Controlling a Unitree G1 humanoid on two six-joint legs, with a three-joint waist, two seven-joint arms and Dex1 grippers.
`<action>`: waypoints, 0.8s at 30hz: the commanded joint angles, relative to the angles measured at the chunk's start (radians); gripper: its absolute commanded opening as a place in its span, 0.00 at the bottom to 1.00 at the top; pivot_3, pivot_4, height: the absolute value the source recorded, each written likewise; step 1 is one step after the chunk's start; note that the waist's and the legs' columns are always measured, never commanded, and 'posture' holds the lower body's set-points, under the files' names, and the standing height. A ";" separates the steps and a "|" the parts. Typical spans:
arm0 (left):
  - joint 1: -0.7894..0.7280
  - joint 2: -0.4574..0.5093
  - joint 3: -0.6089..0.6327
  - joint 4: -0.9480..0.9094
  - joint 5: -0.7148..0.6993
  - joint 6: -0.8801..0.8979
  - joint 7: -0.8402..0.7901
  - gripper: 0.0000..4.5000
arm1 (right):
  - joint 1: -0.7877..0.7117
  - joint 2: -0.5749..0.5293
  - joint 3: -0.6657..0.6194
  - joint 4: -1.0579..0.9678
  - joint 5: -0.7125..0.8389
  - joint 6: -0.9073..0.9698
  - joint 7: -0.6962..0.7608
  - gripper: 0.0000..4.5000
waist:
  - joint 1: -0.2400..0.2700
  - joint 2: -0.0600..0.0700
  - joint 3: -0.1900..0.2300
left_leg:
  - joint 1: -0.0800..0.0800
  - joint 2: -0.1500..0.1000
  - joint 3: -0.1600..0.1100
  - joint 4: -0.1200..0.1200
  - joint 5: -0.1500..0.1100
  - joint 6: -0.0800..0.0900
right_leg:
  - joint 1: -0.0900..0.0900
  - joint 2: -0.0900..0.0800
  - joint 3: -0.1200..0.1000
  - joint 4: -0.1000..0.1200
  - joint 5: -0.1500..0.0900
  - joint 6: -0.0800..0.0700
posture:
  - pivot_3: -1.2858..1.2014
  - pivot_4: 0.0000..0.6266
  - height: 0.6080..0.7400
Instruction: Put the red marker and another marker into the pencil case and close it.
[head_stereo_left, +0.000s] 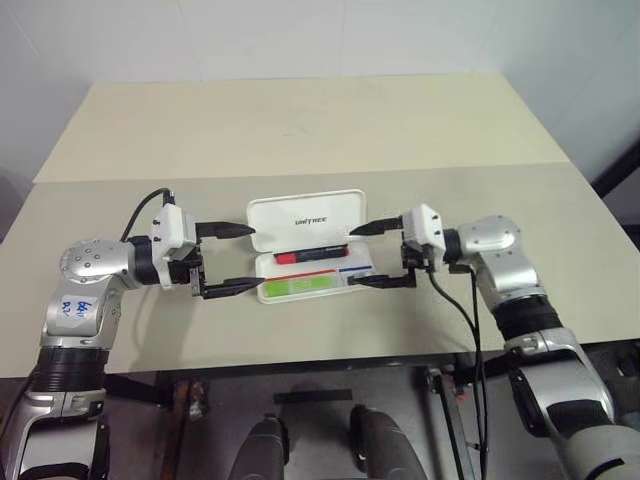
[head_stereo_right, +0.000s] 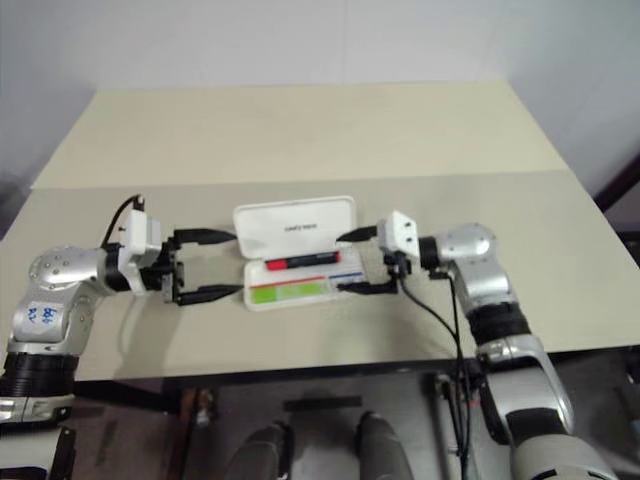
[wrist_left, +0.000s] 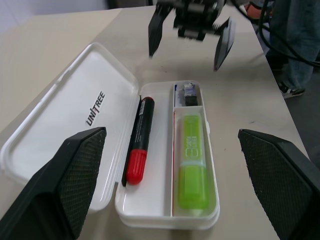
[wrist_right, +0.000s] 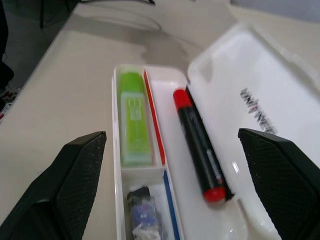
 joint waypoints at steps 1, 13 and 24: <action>0.005 0.019 0.037 -0.010 -0.026 0.005 0.009 1.00 | 0.083 -0.077 -0.076 -0.153 0.063 0.076 -0.023 0.99 | 0.004 0.000 0.000 | -0.001 0.000 0.000 0.000 0.000 0.000 | 0.000 -0.001 0.000 0.000 0.000 0.000 | 0.52 0.24 1.00; 0.016 0.025 0.082 0.124 -0.039 -0.048 -0.044 0.57 | 0.216 -0.230 -0.224 -0.279 0.113 0.175 -0.114 1.00 | -0.002 0.000 0.000 | 0.001 0.000 0.001 0.001 0.000 0.000 | 0.000 0.000 0.000 0.001 0.000 -0.001 | 0.52 0.24 1.00; 0.013 0.010 0.125 0.209 0.012 -0.127 0.083 0.00 | 0.241 -0.216 -0.215 -0.312 0.114 0.188 -0.149 1.00 | -0.002 0.000 0.000 | 0.000 0.000 0.001 0.001 0.000 0.000 | 0.000 -0.001 0.000 0.000 0.000 0.000 | 0.52 0.24 1.00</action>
